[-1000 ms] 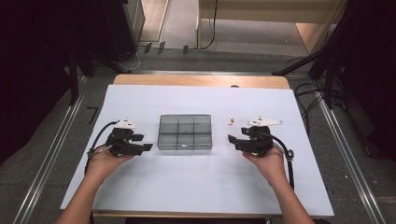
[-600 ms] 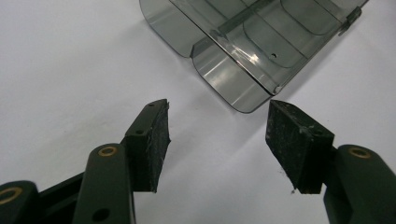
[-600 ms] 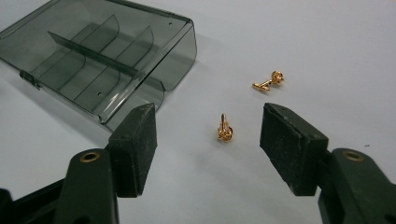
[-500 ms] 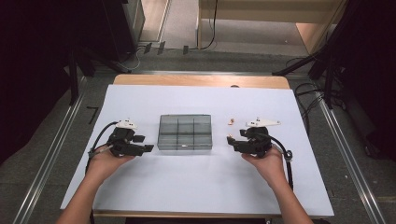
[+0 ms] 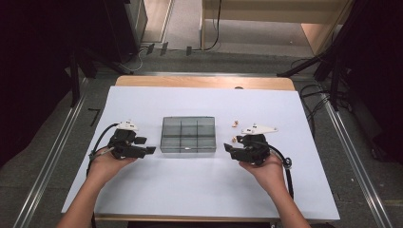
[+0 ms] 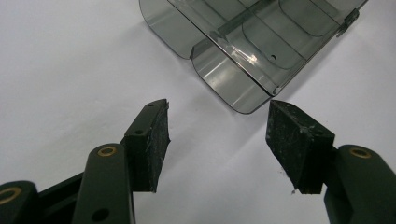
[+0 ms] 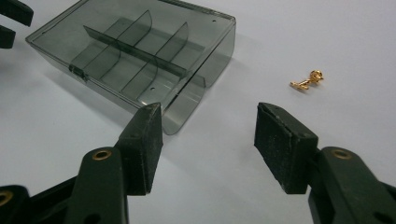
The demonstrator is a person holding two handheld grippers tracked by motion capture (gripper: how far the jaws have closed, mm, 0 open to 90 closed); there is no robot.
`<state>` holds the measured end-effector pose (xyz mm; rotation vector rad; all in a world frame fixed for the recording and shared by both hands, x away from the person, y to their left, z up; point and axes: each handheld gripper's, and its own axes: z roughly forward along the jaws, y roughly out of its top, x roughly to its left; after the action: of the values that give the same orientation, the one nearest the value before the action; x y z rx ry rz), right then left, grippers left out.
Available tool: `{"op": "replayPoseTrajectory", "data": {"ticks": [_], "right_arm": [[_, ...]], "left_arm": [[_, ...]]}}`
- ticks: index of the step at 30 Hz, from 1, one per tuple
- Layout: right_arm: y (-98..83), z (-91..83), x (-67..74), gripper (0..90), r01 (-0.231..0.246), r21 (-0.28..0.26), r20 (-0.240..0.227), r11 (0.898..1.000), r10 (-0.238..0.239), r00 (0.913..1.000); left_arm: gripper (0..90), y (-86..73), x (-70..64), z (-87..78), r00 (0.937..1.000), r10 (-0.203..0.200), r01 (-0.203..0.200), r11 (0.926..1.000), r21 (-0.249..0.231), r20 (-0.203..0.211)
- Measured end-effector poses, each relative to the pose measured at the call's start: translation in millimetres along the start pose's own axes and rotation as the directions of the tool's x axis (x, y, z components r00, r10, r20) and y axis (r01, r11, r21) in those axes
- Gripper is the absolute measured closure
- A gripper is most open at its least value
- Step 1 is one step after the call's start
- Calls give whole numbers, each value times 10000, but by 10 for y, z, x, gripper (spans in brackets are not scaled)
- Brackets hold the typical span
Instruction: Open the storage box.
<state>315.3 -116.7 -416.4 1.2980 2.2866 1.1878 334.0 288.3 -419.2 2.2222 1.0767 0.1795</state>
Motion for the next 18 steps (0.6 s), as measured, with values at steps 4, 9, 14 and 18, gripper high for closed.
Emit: {"op": "replayPoseTrajectory", "data": {"ticks": [4,9,14,18], "right_arm": [[23,-3,70,452,-312,18,-60,9995,312,9995],[62,-16,183,458,-428,-153,146,9990,430,9990],[78,-16,299,507,-403,-140,232,9991,406,9989],[69,6,377,513,-499,-101,230,9987,502,9985]], "left_arm": [[405,3,-8,3,10000,88,-88,9999,62,34],[404,0,-18,9,10000,63,-63,10000,51,49],[401,3,-19,12,9999,52,-53,10000,76,97],[400,8,-30,22,9999,47,-49,9999,123,121]]}}
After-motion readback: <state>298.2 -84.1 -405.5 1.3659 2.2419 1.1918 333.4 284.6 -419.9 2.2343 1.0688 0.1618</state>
